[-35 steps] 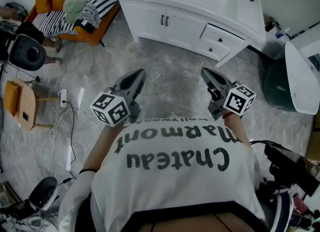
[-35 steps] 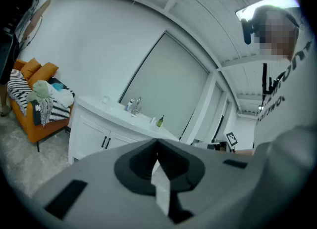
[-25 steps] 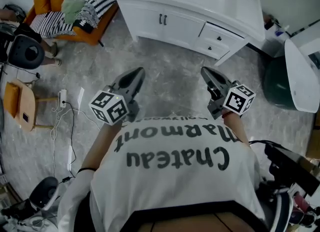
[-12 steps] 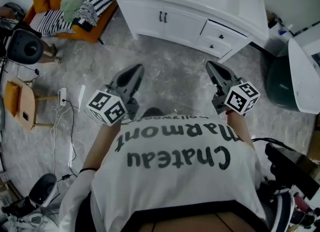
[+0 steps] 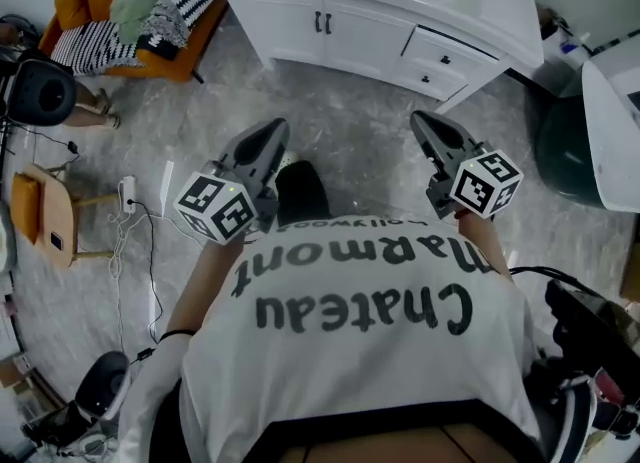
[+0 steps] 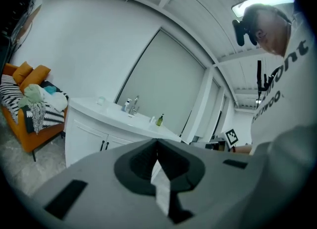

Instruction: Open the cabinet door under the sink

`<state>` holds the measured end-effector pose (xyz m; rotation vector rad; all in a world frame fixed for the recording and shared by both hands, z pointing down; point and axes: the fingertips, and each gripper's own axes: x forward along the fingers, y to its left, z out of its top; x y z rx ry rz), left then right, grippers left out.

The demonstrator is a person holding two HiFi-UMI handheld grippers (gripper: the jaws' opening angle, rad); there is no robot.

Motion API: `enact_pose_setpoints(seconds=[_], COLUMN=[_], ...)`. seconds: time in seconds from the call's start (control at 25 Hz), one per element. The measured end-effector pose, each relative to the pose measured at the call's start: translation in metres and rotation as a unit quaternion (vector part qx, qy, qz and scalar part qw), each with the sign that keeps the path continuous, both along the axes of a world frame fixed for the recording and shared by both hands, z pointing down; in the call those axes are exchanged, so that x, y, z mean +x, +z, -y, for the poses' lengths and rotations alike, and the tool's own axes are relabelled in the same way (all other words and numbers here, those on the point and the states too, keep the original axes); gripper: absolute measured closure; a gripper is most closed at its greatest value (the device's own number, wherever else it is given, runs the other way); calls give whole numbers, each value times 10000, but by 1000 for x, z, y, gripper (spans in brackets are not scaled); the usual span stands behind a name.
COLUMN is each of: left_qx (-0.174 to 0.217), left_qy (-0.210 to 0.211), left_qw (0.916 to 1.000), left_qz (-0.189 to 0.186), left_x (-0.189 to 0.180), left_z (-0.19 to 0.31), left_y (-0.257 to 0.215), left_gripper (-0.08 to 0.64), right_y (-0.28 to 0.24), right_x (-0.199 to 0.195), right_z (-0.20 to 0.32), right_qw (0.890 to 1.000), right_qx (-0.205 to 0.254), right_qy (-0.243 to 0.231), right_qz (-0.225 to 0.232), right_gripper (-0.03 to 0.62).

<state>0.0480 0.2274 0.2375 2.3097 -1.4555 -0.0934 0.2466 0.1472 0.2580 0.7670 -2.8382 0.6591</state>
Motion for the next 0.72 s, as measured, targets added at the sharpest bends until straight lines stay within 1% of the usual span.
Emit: enact_pose_setpoints(seconds=[0.24, 0.36, 0.48, 0.56, 0.72], left_qx=[65, 32, -92, -91, -61], left_qy=[482, 734, 980, 1118, 1289], left_qw=[9988, 9972, 9951, 9936, 9916], left_qz=[16, 117, 80, 92, 34], left_x=[-3, -16, -33, -40, -51], left_z=[55, 85, 119, 136, 164], left_y=[-6, -8, -7, -9, -10], left_gripper=[551, 551, 551, 551, 551], right_y=[4, 5, 4, 4, 5], right_x=[0, -15, -36, -47, -66], right_z=[35, 60, 90, 102, 123], right_qw=[9990, 9981, 9966, 9958, 9952], right_qx=[-136, -177, -275, -343, -328], right_qy=[430, 582, 776, 843, 921], right_qz=[-77, -99, -34, 27, -75], right_gripper=[580, 580, 580, 580, 580])
